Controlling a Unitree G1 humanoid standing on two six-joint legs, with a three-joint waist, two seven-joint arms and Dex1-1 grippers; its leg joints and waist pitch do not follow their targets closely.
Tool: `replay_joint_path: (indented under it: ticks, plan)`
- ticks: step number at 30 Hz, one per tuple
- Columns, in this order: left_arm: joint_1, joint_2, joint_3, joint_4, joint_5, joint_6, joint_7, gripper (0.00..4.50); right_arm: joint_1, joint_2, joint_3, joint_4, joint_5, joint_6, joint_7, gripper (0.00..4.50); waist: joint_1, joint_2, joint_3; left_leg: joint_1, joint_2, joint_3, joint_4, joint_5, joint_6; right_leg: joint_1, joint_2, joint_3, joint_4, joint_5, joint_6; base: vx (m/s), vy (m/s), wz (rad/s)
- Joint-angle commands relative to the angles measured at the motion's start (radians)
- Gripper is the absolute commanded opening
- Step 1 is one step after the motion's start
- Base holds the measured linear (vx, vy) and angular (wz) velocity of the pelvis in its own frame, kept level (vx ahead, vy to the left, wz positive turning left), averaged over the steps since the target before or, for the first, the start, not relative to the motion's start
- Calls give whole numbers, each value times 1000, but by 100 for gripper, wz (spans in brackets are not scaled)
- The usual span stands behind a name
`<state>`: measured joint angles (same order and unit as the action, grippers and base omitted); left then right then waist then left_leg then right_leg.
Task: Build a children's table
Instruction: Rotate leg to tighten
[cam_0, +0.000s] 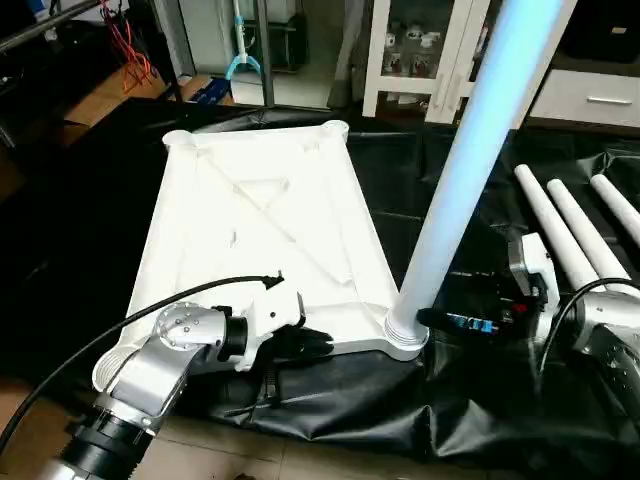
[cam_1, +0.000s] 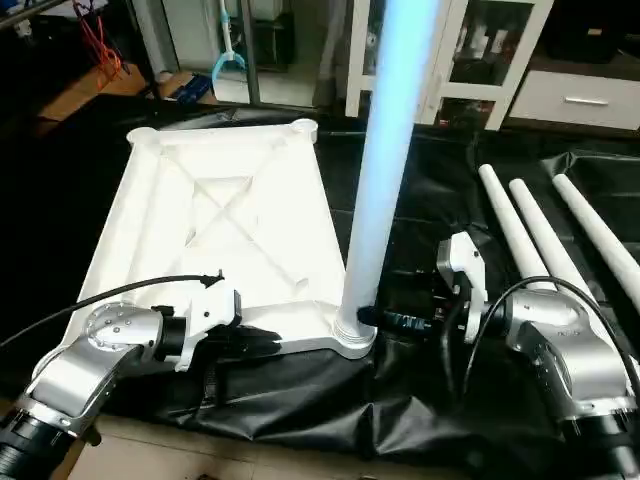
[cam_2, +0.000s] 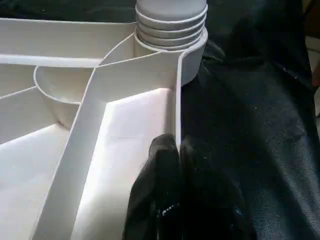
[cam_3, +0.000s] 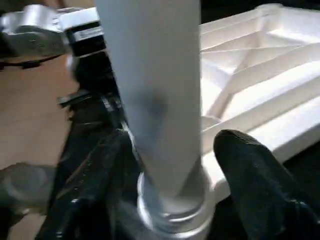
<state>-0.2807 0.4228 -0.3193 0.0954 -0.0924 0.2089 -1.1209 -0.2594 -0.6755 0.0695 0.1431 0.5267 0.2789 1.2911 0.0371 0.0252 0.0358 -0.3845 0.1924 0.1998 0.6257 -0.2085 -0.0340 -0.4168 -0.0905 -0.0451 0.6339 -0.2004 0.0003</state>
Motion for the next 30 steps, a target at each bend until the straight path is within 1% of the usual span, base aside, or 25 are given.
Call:
replay_joint_path:
  ticks: [1,2,3,4,5,6,7,8,11,15,16,17,18,19,20,21,22,23,24,25,26,27,28,29,30]
  plan:
    - [-17,-19,1,-63,-81,-14,-35,0,-14,-17,13,-4,25,27,36,264,3,-32,-65,13,36,-15,-58,-22,161,60,-42,33,-58,5,-271,0,0,0]
    - [-16,-18,1,-64,-81,-13,-37,0,-17,-21,19,0,21,35,55,254,4,-31,-65,13,35,-15,-57,-20,162,60,-42,33,-58,1,-271,0,0,0]
    - [-17,-18,0,-64,-79,-12,-42,0,-25,-22,31,17,2,30,75,254,5,-32,-66,13,36,-15,-57,-20,162,60,-42,32,-58,-1,-271,0,0,0]
    - [-18,-18,0,-63,-77,-12,-44,0,-29,-20,34,25,-7,23,80,233,6,-31,-65,13,36,-14,-57,-22,161,58,-42,32,-59,-6,-273,0,0,0]
    - [-18,-18,0,-63,-77,-12,-44,0,-29,-20,34,27,-9,23,80,225,6,-31,-65,13,36,-14,-57,-22,158,59,-42,32,-58,-10,-272,0,0,0]
    - [-18,-19,-2,-65,-77,-10,-48,0,-38,-16,48,51,-35,7,95,219,6,-33,-65,13,36,-14,-57,-24,158,58,-42,32,-58,-12,-271,0,0,0]
    - [-18,-20,-3,-65,-77,-10,-50,0,-41,-16,55,58,-45,0,101,219,6,-32,-64,12,35,-14,-57,-28,153,58,-42,32,-59,-21,-270,0,0,0]
    - [-19,-19,-4,-65,-77,-9,-51,0,-42,-16,60,61,-49,0,104,203,6,-32,-64,11,35,-14,-56,-31,152,59,-43,32,-59,-24,-269,0,0,0]
    - [-19,-21,-12,-66,-74,-6,-55,0,-49,-10,81,71,-66,-4,110,193,4,-31,-63,12,35,-14,-58,-45,141,58,-42,32,-61,-44,-266,0,0,0]
    - [-21,-26,-19,-67,-66,-2,-49,0,-55,-1,85,90,-88,-29,89,187,3,-30,-63,13,36,-14,-58,-48,137,57,-41,33,-61,-40,-268,0,0,0]
    - [-23,-29,-23,-61,-51,-4,-39,0,-60,10,81,106,-105,-46,68,186,1,-30,-64,13,35,-14,-57,-48,138,57,-41,33,-61,-40,-269,0,0,0]
    - [-34,-32,-41,-38,2,-1,-2,0,-75,49,65,151,-145,-90,-16,185,-1,-28,-62,11,36,-14,-58,-59,134,54,-43,32,-64,-54,-268,0,0,0]
    - [-40,-36,-45,-27,19,0,16,0,-79,61,63,165,-159,-97,-51,185,-4,-28,-60,11,34,-14,-58,-66,127,53,-42,32,-66,-69,-265,0,0,0]
    - [-57,-50,-58,7,70,3,71,0,-93,99,56,211,-203,-119,-155,184,-10,-29,-59,10,33,-16,-60,-81,107,54,-40,32,-69,-98,-258,0,0,0]
    - [-69,-65,-62,29,91,14,106,0,-101,120,55,241,-229,-127,-219,183,-12,-29,-58,11,33,-16,-62,-95,97,53,-40,31,-72,-117,-254,0,0,0]
    - [-86,-90,-65,59,113,32,152,0,-109,152,49,275,-252,-128,-301,183,-21,-28,-57,13,30,-15,-63,-117,71,52,-37,32,-75,-145,-246,0,0,0]
    - [-104,-121,-62,85,123,52,198,0,-115,190,36,303,-258,-119,-375,183,-30,-31,-55,14,27,-14,-62,-145,48,49,-37,34,-80,-182,-239,0,0,0]
    - [-121,-158,-56,107,120,72,234,0,-122,232,18,332,-257,-108,-453,182,-35,-29,-56,12,26,-17,-65,-155,32,54,-38,33,-82,-206,-228,0,0,0]
    - [-142,-199,-49,128,116,104,274,0,-128,278,2,362,-254,-102,-530,182,-37,-29,-57,13,26,-16,-64,-160,24,52,-38,33,-82,-216,-226,0,0,0]
    - [-168,-242,-45,153,121,127,322,0,-135,327,-7,392,-254,-99,-606,182,-39,-34,-59,11,25,-19,-65,-167,20,56,-38,31,-84,-229,-218,0,0,0]
    - [-190,-277,-40,173,127,149,363,0,-144,364,-11,421,-261,-104,-663,182,-42,-32,-60,12,25,-18,-64,-162,20,53,-39,33,-85,-224,-215,0,0,0]
    - [-216,-327,-21,198,124,188,425,0,-158,407,-13,458,-274,-119,-736,182,-45,-24,-61,11,25,-18,-62,-154,17,51,-39,34,-80,-206,-220,0,0,0]
    - [-257,-409,21,238,108,226,523,0,-190,475,-26,522,-291,-152,-855,181,-47,-29,-63,11,23,-17,-62,-134,17,54,-37,33,-82,-175,-230,0,0,0]
    - [-266,-428,30,247,103,233,544,0,-199,491,-30,538,-295,-161,-884,181,-49,-26,-66,9,20,-17,-60,-119,20,57,-37,33,-80,-136,-243,0,0,0]
    - [-288,-470,50,266,92,243,584,0,-222,530,-40,577,-300,-184,-949,181,-49,-27,-68,9,20,-18,-59,-111,24,59,-38,32,-77,-115,-249,0,0,0]
